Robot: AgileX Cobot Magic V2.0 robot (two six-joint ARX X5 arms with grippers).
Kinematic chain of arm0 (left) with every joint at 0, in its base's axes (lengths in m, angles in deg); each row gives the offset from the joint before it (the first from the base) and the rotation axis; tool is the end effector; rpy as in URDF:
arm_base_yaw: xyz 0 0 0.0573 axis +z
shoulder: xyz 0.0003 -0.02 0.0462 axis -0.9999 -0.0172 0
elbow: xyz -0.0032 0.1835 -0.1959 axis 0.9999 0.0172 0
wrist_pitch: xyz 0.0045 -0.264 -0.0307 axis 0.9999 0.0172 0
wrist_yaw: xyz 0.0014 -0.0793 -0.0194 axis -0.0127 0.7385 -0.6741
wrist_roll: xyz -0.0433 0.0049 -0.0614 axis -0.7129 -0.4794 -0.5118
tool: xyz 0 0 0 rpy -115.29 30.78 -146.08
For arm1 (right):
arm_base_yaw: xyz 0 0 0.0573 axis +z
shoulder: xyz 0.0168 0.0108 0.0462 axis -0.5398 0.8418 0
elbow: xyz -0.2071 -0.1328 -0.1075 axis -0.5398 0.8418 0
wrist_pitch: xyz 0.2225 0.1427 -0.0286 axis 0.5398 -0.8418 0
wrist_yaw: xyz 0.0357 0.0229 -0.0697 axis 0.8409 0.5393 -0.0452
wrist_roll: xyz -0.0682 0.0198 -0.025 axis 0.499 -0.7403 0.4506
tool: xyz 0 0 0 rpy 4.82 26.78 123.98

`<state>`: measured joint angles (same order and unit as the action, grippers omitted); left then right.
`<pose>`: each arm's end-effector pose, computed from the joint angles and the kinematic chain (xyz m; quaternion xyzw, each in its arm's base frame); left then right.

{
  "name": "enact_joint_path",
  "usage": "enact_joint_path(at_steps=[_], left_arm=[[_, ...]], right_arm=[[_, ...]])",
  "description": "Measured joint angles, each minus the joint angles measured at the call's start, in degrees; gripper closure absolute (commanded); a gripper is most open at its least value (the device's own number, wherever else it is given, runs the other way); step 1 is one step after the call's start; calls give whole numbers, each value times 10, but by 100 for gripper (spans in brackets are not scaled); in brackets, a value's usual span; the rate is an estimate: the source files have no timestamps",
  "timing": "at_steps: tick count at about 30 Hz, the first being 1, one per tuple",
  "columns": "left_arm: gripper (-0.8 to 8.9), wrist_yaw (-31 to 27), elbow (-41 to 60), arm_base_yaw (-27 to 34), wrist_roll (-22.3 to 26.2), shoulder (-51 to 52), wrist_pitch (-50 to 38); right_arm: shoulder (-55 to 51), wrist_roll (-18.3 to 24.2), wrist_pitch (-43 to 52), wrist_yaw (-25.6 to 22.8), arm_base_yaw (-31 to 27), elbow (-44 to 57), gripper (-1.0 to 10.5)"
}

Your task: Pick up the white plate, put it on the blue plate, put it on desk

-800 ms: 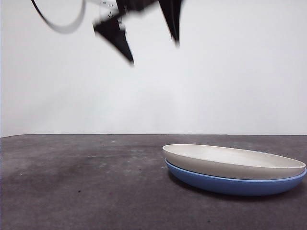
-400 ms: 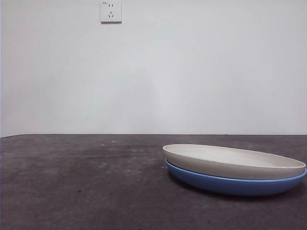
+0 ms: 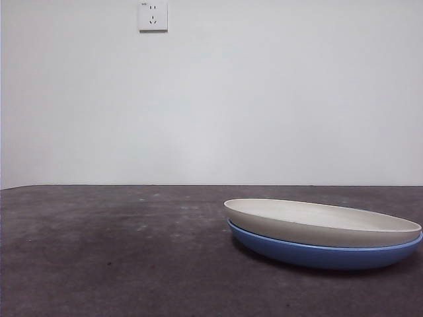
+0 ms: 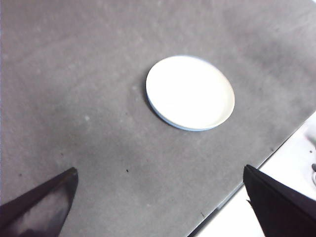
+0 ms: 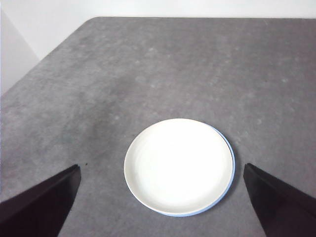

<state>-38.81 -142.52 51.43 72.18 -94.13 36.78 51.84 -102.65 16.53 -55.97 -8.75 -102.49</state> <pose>0.1055 -0.0909 0.4028 0.0438 0.3133 -0.3505 0.8815 0.0774 0.0426 0.3622 0.0874 0.2490 0.2321 0.9362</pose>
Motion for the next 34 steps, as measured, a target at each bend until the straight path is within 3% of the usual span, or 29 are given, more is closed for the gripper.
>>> enact_joint_path(at_steps=[7,20,26,34], left_arm=[[268,-20,30,0,0,120,-7],[268,-31,38,0,1,143,-4],[268,-31,38,0,1,143,2],[268,-31,38,0,1,143,24]], right_arm=[[20,-28,-22,-13,0,-1,348],[153,-74,-47,-12,0,-2,349],[285,-70,-47,11,-11,-2,349],[432,-17,-32,33,-76,-2,349]])
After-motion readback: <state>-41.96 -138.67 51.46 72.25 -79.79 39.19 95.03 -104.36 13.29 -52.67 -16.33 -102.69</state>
